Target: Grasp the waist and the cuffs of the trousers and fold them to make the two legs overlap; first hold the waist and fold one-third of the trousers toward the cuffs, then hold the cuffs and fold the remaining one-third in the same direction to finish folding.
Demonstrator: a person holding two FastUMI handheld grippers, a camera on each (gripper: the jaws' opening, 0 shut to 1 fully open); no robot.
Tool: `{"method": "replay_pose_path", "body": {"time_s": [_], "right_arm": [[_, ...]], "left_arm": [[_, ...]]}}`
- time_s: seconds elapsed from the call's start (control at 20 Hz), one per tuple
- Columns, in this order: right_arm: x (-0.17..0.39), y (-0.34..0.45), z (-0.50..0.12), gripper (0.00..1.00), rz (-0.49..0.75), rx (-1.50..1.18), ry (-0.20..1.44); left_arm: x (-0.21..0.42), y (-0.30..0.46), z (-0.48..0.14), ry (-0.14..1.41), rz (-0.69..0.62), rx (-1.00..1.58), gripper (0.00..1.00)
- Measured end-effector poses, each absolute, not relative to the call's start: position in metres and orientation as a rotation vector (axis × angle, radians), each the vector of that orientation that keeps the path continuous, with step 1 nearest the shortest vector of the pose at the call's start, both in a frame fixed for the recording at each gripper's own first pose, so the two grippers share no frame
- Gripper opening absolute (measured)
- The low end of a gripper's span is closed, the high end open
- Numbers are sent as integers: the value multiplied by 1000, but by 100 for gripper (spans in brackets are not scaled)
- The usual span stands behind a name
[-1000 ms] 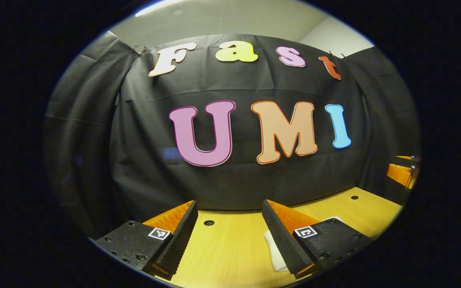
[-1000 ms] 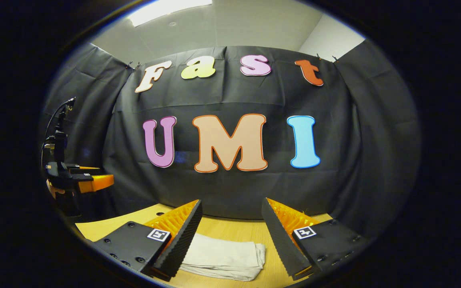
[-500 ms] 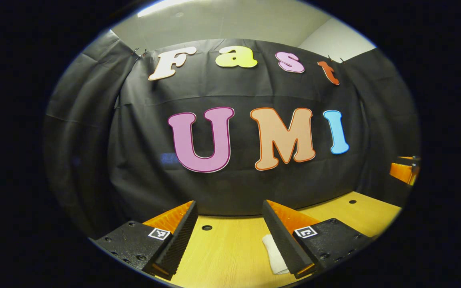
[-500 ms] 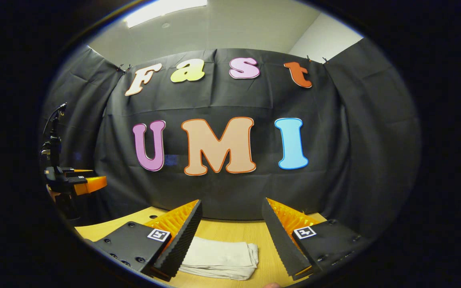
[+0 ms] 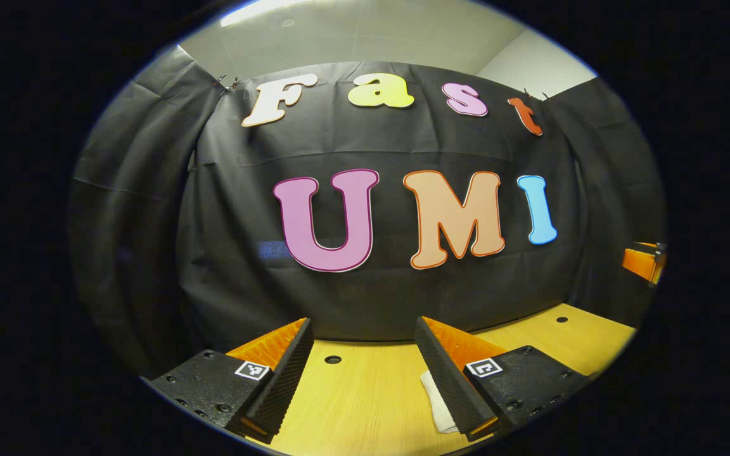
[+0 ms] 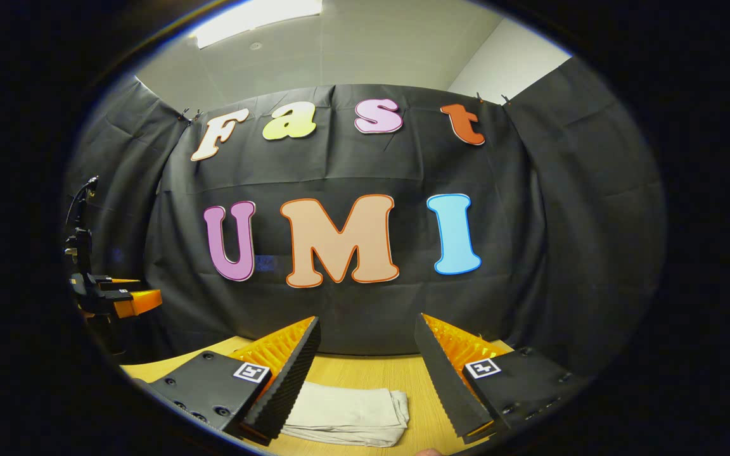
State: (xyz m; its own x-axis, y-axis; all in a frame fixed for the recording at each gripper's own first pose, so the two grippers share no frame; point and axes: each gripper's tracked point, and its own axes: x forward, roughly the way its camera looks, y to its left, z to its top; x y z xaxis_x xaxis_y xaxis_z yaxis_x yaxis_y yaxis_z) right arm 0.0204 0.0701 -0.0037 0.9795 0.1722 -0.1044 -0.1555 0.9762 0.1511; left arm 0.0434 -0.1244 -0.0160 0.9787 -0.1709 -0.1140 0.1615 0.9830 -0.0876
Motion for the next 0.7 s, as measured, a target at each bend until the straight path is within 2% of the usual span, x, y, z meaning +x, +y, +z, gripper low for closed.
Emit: {"method": "replay_pose_path", "body": {"time_s": [0.1, 0.15, 0.25, 0.3, 0.5, 0.6, 0.65, 0.7], "right_arm": [[20, 70, -2, 96, 161, 143, 112], [21, 69, -1, 96, 158, 139, 111], [20, 70, -1, 94, 156, 135, 106], [19, 71, 0, 96, 156, 134, 101], [20, 75, 6, 96, 154, 112, 83], [21, 81, 8, 93, 159, 109, 72], [20, 84, 8, 99, 163, 106, 70], [19, 87, 7, 96, 167, 103, 72]], "left_arm": [[43, -121, -17, 124, -165, -78, 99], [44, -119, -18, 126, -164, -81, 96], [43, -116, -20, 132, -159, -83, 96], [43, -114, -20, 130, -158, -85, 96], [45, -108, -20, 125, -154, -83, 96], [45, -105, -20, 126, -152, -84, 96], [45, -104, -21, 129, -154, -85, 99], [45, -103, -22, 129, -154, -87, 96]]}}
